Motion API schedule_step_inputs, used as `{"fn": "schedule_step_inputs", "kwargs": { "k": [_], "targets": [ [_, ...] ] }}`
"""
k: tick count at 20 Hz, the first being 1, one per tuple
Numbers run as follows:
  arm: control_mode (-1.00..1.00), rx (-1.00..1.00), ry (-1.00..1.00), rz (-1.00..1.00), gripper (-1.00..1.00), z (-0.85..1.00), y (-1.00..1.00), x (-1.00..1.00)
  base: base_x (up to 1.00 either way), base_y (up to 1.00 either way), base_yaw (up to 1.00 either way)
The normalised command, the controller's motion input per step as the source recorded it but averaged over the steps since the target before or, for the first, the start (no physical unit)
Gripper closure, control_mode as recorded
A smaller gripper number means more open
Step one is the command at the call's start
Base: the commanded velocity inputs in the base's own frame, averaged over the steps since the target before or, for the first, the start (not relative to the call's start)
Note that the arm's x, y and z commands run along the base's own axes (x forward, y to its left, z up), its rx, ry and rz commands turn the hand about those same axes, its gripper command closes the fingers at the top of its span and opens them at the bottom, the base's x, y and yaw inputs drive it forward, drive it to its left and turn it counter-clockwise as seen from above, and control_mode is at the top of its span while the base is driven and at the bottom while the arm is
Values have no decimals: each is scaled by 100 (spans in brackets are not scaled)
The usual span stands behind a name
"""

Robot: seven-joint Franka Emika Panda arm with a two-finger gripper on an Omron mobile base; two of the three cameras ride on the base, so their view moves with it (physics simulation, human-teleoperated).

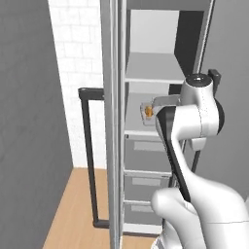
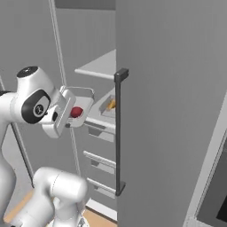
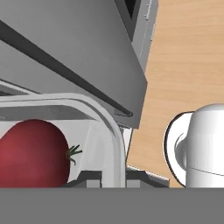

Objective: Take the meat container that has the chicken drumstick and place it on the second highest rack of the freezer. Then take the vegetable container that has the tomato and mushroom and place it on the highest rack of the freezer.

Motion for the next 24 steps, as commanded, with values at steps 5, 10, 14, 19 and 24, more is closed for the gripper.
{"fn": "schedule_step_inputs", "kwargs": {
  "k": [5, 10, 14, 19, 24],
  "targets": [
    [100, 0, 0, 0, 100, 0, 0, 0, 61, 1, -4],
    [100, 0, 0, 0, 100, 0, 0, 0, 47, 15, -5],
    [100, 0, 0, 0, 100, 0, 0, 0, 23, 42, -14],
    [100, 0, 0, 0, 100, 0, 0, 0, 24, 51, -16],
    [100, 0, 0, 0, 100, 0, 0, 0, 24, 32, -12]
  ]
}}
